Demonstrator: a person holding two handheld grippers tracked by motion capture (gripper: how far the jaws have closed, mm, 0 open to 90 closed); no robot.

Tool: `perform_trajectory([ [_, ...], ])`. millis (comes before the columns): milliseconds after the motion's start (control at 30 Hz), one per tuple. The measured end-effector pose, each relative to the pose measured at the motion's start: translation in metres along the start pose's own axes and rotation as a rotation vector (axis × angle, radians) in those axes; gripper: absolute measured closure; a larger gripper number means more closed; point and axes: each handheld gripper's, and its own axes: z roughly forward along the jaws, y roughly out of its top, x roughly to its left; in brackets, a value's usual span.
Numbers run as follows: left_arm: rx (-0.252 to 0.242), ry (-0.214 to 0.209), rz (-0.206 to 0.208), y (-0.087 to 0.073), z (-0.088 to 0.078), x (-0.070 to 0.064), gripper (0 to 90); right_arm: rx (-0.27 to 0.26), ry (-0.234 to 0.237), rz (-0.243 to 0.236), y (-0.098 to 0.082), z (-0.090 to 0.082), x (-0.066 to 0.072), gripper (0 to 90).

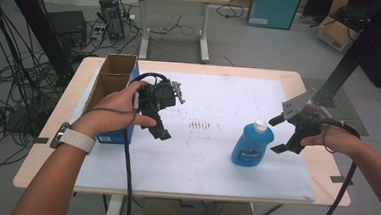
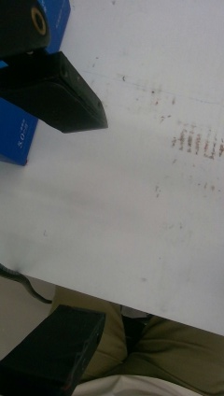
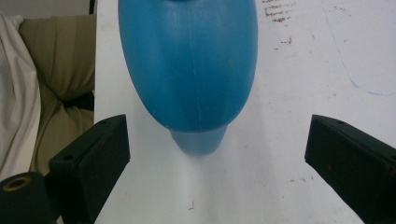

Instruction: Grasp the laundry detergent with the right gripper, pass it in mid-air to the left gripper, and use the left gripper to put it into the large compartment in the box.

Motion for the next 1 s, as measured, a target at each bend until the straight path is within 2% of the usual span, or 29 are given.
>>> perform_trajectory([
  [667,-0.001,-0.005,-0.004,-0.001,0.002,0.001,8.1,-0.004,0.01,-0.001,-0.003,0.006,0.001,6.7],
  [1000,0.002,-0.008,-0.007,-0.002,0.005,0.001,8.1,-0.035,0.017,-0.001,-0.007,0.011,0.001,6.7],
])
